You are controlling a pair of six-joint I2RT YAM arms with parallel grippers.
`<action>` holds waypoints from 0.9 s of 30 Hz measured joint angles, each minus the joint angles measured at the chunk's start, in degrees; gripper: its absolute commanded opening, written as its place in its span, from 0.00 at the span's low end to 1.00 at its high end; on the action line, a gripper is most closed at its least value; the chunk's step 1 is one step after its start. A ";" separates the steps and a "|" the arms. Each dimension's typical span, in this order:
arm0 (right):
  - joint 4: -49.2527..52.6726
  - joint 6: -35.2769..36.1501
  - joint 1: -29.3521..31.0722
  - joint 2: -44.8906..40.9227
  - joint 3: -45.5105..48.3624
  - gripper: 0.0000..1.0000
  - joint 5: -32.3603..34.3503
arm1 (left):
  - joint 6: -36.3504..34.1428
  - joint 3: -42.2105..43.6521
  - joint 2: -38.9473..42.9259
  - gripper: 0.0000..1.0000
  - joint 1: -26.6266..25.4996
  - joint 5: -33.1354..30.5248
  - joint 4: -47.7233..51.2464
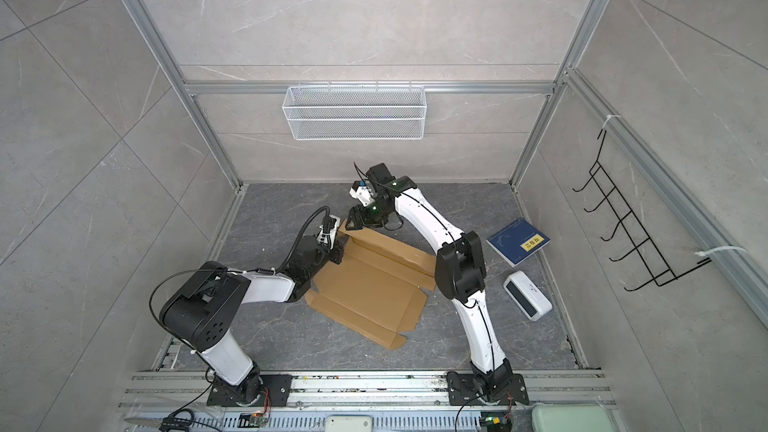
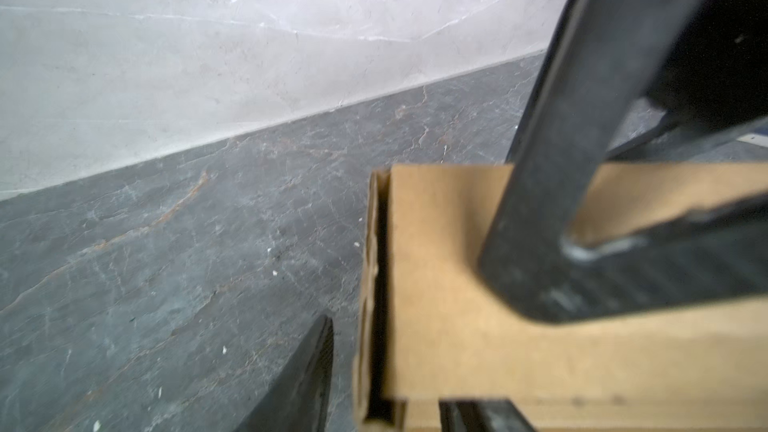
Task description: Fold the paper box
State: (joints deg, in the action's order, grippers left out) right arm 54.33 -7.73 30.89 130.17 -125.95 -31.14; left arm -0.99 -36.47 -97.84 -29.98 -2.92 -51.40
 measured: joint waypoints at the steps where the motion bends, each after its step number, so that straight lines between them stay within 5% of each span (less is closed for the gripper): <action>1: 0.04 0.00 0.00 0.00 0.00 0.62 -0.02 | 0.44 0.39 0.00 0.50 0.00 -0.02 0.13; 19: 0.33 0.02 0.04 0.26 -0.72 0.61 -0.39 | 8.87 -4.59 -2.51 0.52 -1.16 -9.81 11.19; 27: 0.35 0.02 0.04 0.48 -0.76 0.61 -0.83 | 12.17 -5.64 -3.78 0.32 -2.80 -13.14 13.07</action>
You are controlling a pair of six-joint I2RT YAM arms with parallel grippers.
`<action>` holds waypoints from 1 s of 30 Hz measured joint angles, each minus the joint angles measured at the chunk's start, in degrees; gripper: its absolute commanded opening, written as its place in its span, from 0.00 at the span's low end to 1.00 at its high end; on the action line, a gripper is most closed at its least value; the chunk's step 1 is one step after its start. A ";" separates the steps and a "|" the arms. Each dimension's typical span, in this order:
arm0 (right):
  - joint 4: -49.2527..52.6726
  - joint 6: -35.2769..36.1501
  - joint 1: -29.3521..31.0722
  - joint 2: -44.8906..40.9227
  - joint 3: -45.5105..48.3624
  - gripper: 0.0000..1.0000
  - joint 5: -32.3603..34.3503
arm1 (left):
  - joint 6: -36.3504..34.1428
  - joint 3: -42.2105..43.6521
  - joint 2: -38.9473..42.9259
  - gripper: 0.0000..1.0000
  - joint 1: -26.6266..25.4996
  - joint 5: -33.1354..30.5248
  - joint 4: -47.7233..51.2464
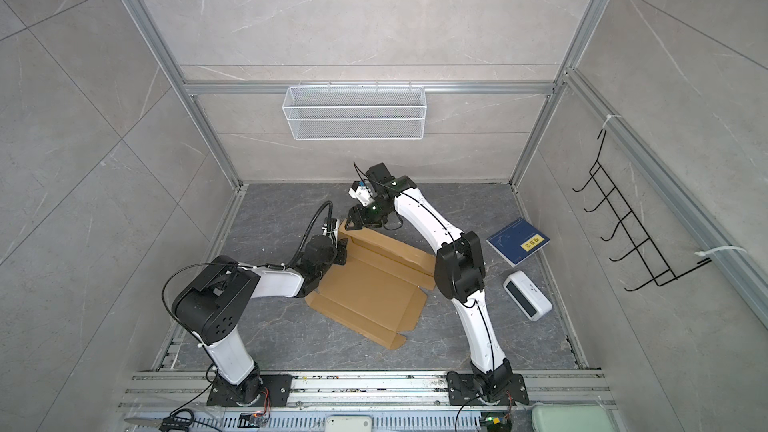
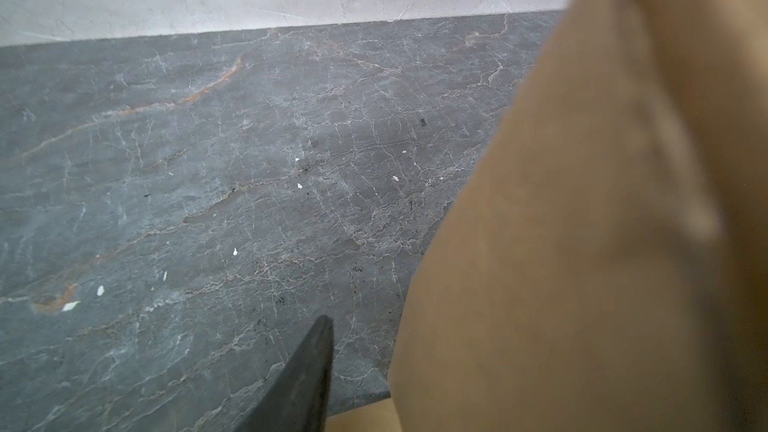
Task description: Fold the paper box
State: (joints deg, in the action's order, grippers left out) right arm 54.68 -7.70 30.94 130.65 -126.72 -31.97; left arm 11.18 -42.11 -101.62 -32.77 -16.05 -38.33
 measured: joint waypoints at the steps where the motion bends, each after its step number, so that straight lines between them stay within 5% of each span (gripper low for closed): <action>1: -0.04 0.00 0.00 0.04 0.00 0.60 -0.04 | 0.37 0.00 0.00 0.28 -0.13 -0.20 0.02; 10: -0.28 0.00 0.02 0.13 0.00 0.60 -0.42 | 3.23 -0.46 -0.11 0.22 -0.90 -1.36 0.70; 15: -0.28 0.02 0.02 0.13 0.00 0.60 -0.46 | 3.23 -0.33 -0.09 0.44 -0.83 -2.69 0.55; 20: -0.28 0.39 0.07 0.13 0.02 0.60 -0.83 | 0.09 0.85 1.44 0.48 -0.22 -2.80 0.59; 24: -0.42 0.42 0.11 0.13 0.37 0.60 -1.11 | -2.05 0.79 2.16 0.45 0.04 -1.70 -0.28; 30: -0.87 0.42 0.11 0.13 0.85 0.60 -2.12 | -3.91 0.11 2.14 0.23 0.00 0.24 -0.50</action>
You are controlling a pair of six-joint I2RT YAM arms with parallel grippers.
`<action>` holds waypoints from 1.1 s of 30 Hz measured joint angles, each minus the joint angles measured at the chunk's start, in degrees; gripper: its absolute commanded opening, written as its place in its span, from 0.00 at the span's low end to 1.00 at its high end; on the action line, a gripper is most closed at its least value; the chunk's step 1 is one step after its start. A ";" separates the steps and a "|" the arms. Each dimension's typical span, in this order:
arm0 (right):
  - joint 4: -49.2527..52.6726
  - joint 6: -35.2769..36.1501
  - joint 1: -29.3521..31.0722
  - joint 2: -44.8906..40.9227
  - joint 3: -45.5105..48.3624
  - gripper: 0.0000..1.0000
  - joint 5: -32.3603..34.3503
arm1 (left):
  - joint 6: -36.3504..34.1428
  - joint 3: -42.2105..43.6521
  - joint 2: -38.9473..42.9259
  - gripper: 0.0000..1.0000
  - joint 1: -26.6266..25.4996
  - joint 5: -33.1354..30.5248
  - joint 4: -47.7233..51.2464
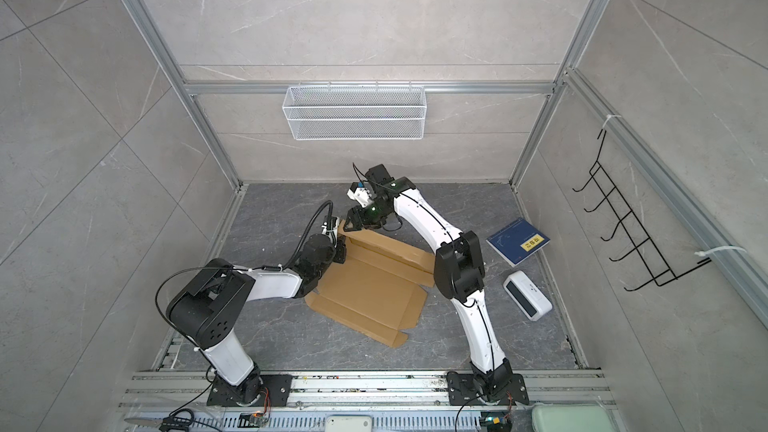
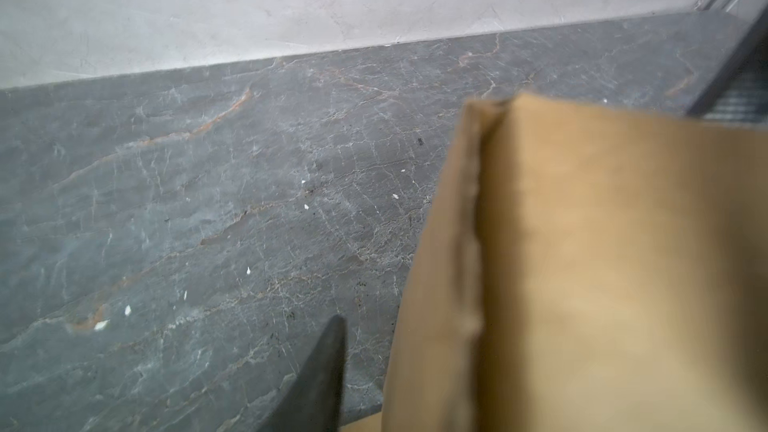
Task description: Fold the paper box
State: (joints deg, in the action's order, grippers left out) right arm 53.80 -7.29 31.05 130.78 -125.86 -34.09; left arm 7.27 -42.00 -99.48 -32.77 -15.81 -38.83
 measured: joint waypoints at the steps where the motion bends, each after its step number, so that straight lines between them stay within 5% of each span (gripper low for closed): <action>1: -0.04 0.00 0.00 0.00 0.00 0.60 -0.02 | -0.07 -0.11 0.00 0.20 -0.09 0.13 -0.13; 16: 0.00 -1.25 -1.20 -2.84 0.46 0.67 3.69 | -2.19 4.28 1.09 0.12 0.02 -0.98 -5.84; 25: -5.31 -8.79 -3.34 -29.03 23.69 0.67 20.44 | -1.60 8.20 3.34 0.12 -2.05 -7.58 -8.52; 33: -2.19 -15.45 -6.10 -46.49 35.15 0.63 34.40 | -0.48 7.52 5.18 0.12 -3.19 -11.80 -3.41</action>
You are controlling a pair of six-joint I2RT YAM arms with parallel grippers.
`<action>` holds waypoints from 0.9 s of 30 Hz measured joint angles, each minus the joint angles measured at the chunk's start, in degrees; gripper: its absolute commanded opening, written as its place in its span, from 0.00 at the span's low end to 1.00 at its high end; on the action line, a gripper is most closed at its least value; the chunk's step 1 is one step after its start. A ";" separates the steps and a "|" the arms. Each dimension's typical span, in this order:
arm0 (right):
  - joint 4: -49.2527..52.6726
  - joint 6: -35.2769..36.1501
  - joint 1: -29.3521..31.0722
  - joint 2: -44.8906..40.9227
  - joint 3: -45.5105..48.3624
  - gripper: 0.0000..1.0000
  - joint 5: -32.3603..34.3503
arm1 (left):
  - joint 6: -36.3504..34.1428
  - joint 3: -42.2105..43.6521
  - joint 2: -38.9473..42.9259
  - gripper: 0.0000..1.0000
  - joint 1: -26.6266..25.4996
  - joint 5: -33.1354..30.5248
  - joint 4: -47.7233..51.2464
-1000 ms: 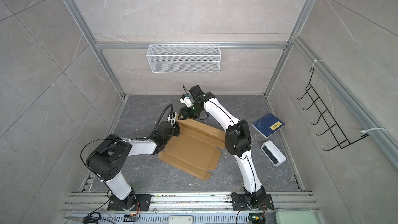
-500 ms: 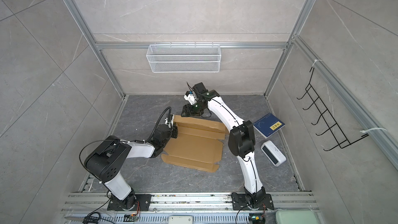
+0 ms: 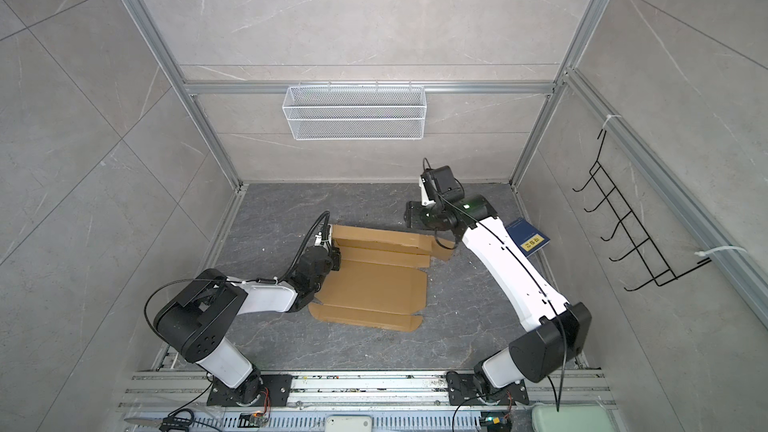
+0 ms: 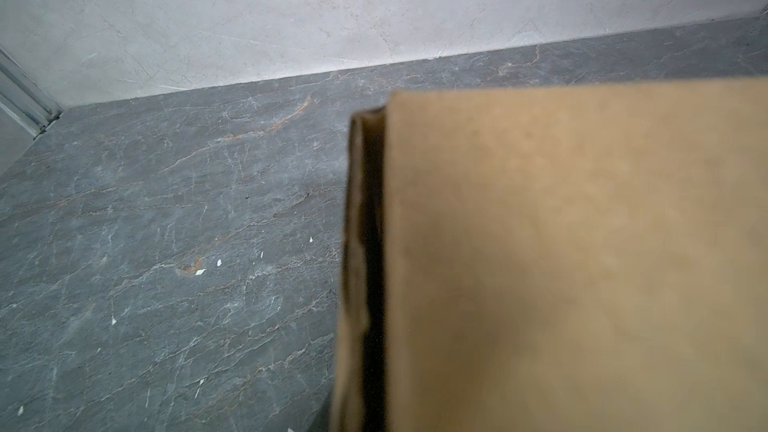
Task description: Fold the paper box
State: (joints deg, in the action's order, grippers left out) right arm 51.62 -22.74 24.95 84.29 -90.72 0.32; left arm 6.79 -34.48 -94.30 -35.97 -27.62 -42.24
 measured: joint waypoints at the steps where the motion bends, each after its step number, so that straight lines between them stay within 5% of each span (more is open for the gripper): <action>1: 0.61 -0.98 -0.26 -1.18 1.07 0.62 0.24 | 0.28 -0.37 0.04 0.12 -0.02 -0.37 0.96; 7: 0.15 -7.98 -0.15 -5.49 11.06 0.62 -2.47 | 1.27 -1.66 0.72 0.12 -0.02 -0.83 4.09; 27: -9.25 -10.82 -1.16 6.75 11.21 0.63 -5.33 | 2.03 -1.66 0.74 0.10 -0.02 -0.79 4.79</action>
State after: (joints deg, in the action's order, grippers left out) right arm 42.37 -33.56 23.79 91.05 -79.50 -5.02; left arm 8.82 -36.14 -93.56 -35.99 -28.40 -37.45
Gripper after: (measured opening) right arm 0.638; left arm 0.105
